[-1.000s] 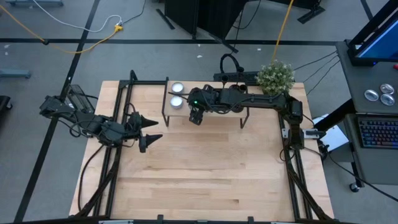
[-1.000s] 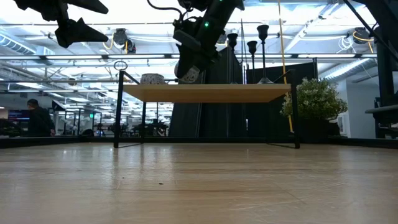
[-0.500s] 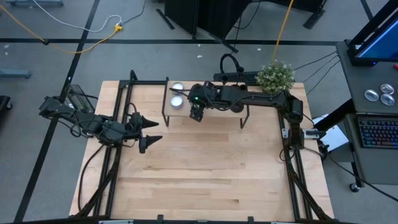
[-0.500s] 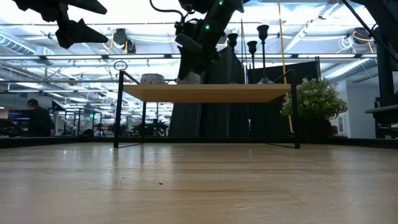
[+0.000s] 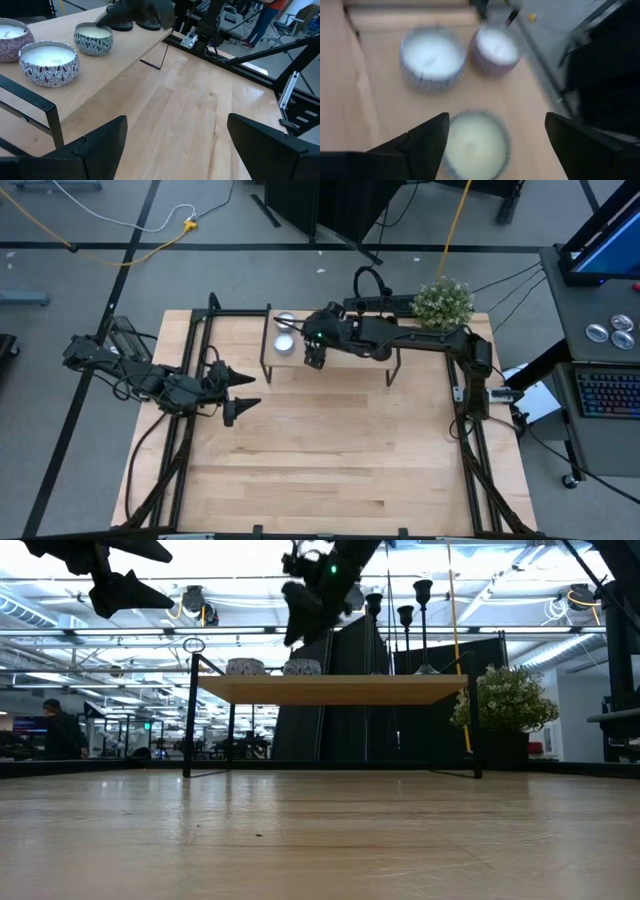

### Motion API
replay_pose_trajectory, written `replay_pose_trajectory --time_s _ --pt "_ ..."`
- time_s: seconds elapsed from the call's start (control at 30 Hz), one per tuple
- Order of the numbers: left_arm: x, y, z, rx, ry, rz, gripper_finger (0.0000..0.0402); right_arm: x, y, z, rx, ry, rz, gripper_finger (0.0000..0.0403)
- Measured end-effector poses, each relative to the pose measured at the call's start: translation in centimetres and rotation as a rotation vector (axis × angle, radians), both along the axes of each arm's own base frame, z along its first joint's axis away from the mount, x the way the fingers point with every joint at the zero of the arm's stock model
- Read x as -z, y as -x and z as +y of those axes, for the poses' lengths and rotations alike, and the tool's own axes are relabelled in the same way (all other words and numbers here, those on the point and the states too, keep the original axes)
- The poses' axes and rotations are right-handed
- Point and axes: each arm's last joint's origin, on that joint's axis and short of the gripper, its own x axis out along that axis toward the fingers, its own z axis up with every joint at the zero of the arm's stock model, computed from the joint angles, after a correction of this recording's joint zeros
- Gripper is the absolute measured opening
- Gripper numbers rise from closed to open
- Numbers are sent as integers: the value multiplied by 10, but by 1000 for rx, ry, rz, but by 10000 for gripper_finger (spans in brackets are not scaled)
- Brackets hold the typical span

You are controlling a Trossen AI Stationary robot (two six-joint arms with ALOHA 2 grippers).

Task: Pick & Place candle stick holders
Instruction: Put the green scented candle on the shelf

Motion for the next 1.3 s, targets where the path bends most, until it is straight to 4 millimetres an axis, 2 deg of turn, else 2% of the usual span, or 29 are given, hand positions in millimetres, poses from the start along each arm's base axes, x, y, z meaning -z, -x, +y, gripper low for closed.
replay_pose_trajectory --time_s 0.17,0.33,0.53,0.67,0.73,0.93,1.03,1.13,1.3 --pt "0 0 0 8 10 0 351 -15 12 25 -21 18 33 296" --pt "0 0 -1 22 14 0 351 -8 18 57 -50 -7 125 239" --pt "-7 -2 -1 7 34 -70 351 -18 23 92 -130 -8 110 131" --pt "-12 -4 -1 5 55 -123 351 -33 36 103 -127 -33 65 38" --pt "-15 -5 -2 5 69 -157 351 -44 46 107 -127 -45 32 10" --pt "-26 -8 -3 15 65 -268 351 -53 84 125 -55 -85 -81 9" --pt "-29 -15 -4 -11 47 -257 351 -54 108 134 -38 -106 -170 2" --pt "-32 -31 -4 -42 19 -200 351 -48 130 140 -17 -135 -261 3" --pt "-43 -68 -1 -88 -24 -59 351 -40 164 143 18 -167 -407 1"
